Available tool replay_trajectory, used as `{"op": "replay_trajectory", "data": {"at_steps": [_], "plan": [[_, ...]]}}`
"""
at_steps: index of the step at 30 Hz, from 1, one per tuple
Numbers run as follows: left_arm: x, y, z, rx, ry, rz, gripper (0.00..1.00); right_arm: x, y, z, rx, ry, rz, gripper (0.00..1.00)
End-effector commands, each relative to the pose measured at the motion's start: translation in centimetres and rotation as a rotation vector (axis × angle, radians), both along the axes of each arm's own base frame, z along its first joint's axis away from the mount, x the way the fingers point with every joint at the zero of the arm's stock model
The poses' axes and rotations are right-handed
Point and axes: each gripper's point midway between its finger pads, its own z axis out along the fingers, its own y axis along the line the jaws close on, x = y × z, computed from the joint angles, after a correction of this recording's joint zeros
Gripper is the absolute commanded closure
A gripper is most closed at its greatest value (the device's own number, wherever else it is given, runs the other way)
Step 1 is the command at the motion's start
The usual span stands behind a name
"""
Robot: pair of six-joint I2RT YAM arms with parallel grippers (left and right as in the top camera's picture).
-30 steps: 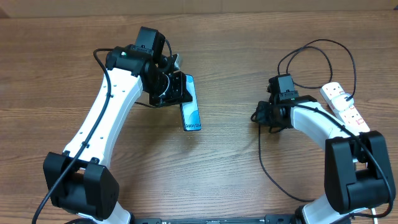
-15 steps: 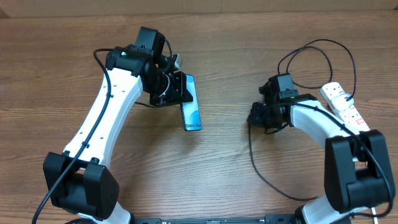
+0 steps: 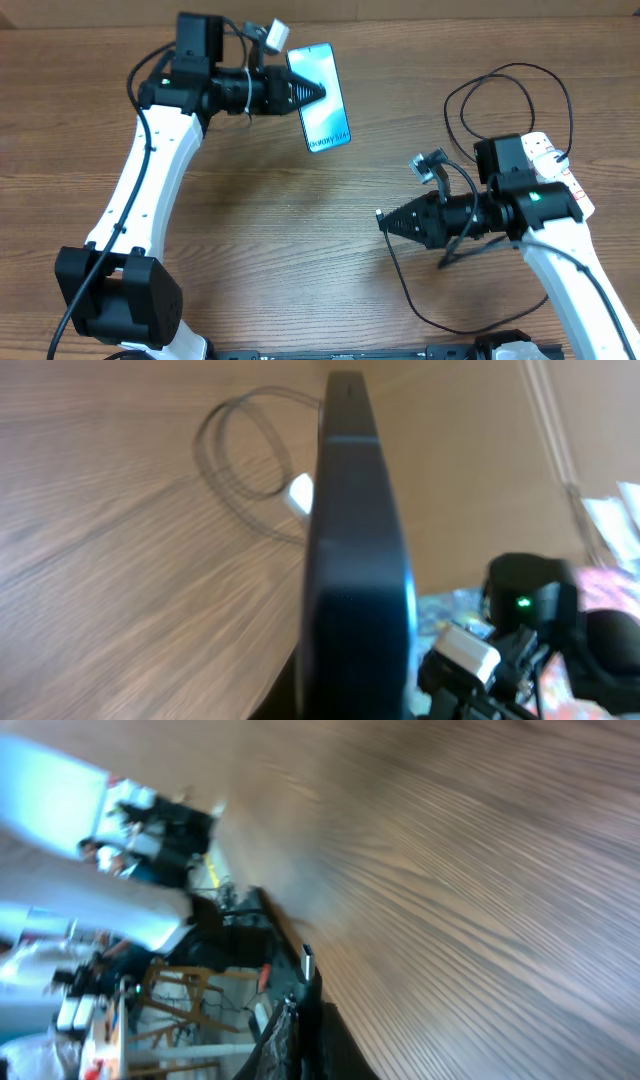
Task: Plug charger to phone and switch on socket
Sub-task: 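Lift the phone with the left gripper and raise the plug with the right, then move the USB-C plug toward the phone's bottom port with the right gripper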
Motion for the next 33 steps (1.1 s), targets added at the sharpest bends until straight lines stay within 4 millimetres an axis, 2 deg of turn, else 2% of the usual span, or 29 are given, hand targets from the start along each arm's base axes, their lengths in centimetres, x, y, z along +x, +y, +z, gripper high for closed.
{"op": "replay_trajectory", "data": {"at_steps": [1, 6, 11, 18, 26, 33], "plan": [[-2.2, -1.3, 4.4, -0.183, -0.109, -0.188, 0.96, -2.0, 0.9, 1.2, 0.173, -0.089, 0.106, 0.96], [-2.6, -2.2, 5.1, -0.21, -0.097, -0.213, 0.96, -1.2, 1.6, 1.2, 0.299, -0.221, 0.151, 0.96], [-3.3, -3.4, 5.5, -0.224, -0.074, -0.243, 0.96, 2.2, 2.0, 1.9, 0.299, -0.243, 0.089, 0.96], [-3.7, -4.6, 7.0, -0.257, -0.159, -0.297, 0.95, 6.1, 2.1, 1.8, 0.263, -0.244, -0.025, 0.96], [-3.7, -4.6, 7.0, -0.258, -0.16, -0.298, 0.96, 7.7, 2.3, 4.2, 0.307, -0.324, -0.056, 0.96], [-3.9, -4.6, 7.1, -0.266, -0.153, -0.311, 0.96, 8.5, 2.2, 5.1, 0.316, -0.37, -0.08, 0.96]]}}
